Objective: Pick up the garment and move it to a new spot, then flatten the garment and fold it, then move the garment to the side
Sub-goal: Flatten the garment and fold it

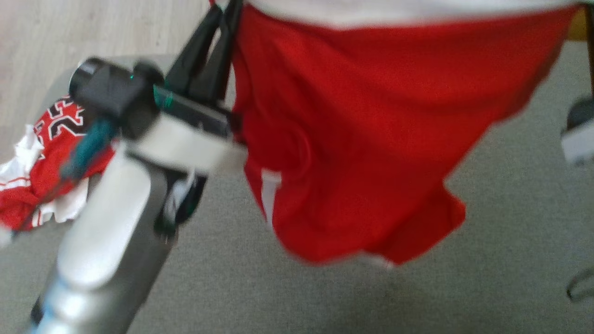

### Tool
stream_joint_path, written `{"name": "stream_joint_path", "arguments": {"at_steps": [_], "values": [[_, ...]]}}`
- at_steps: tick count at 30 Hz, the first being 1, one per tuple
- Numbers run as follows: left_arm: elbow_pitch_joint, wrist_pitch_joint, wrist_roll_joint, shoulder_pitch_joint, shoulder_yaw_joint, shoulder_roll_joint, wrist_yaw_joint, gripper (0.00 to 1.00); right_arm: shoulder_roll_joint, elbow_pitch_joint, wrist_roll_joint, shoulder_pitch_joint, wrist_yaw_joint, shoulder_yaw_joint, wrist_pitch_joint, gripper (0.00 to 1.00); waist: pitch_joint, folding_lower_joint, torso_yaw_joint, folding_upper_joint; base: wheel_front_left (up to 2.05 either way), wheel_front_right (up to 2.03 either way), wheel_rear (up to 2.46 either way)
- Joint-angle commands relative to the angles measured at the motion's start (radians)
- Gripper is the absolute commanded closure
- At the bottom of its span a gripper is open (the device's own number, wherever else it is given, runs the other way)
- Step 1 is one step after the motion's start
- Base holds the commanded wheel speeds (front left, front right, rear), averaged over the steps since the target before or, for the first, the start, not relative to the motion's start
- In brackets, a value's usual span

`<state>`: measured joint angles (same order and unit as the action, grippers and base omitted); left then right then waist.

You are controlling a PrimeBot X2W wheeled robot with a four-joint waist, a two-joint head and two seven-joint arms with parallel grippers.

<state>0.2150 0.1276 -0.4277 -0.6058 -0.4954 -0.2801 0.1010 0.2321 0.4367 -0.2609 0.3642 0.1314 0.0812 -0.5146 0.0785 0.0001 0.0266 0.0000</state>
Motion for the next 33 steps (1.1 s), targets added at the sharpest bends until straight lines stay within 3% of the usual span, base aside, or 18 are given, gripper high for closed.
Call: {"name": "stream_joint_path", "arguments": {"at_steps": [1, 12, 18, 22, 27, 30, 33], "values": [[-0.032, -0.022, -0.015, -0.109, 0.058, -0.003, -0.013, 1.0, 0.004, -0.018, -0.015, 0.088, -0.001, -0.02, 0.012, 1.0, 0.026, -0.0001, -0.003, 0.0, 0.0, 0.0, 0.0], [-0.759, -0.332, -0.132, -0.441, 0.177, 0.156, -0.123, 1.0, -0.092, -0.618, -0.08, 0.544, -0.001, -0.094, 0.209, 1.0, 0.087, -0.0001, -0.045, 0.0, 0.0, 0.0, 0.0], [-1.143, -0.378, -0.205, -0.386, 0.222, 0.205, -0.15, 1.0, -0.151, -0.944, -0.127, 0.5, -0.001, -0.168, 0.331, 1.0, 0.104, -0.0001, -0.067, 0.0, 0.0, 0.0, 0.0], [-1.327, -0.384, -0.242, -0.305, 0.217, 0.224, -0.162, 1.0, -0.172, -1.146, -0.183, 0.424, -0.001, -0.221, 0.409, 1.0, 0.111, -0.0001, -0.071, 0.0, 0.0, 0.0, 0.0], [-1.354, -0.388, -0.313, -0.219, 0.15, 0.229, -0.203, 1.0, -0.179, -1.263, -0.254, 0.325, -0.001, -0.293, 0.491, 1.0, 0.113, -0.0001, -0.06, 0.0, 0.0, 0.0, 0.0], [-1.247, -0.389, -0.345, -0.154, 0.116, 0.229, -0.21, 1.0, -0.166, -1.265, -0.267, 0.253, -0.001, -0.325, 0.539, 1.0, 0.097, -0.0001, -0.051, 0.0, 0.0, 0.0, 0.0], [-1.101, -0.389, -0.31, -0.06, 0.117, 0.23, -0.202, 1.0, -0.138, -1.223, -0.275, 0.165, -0.001, -0.338, 0.569, 1.0, 0.066, -0.0001, -0.043, 0.0, 0.0, 0.0, 0.0]]}}
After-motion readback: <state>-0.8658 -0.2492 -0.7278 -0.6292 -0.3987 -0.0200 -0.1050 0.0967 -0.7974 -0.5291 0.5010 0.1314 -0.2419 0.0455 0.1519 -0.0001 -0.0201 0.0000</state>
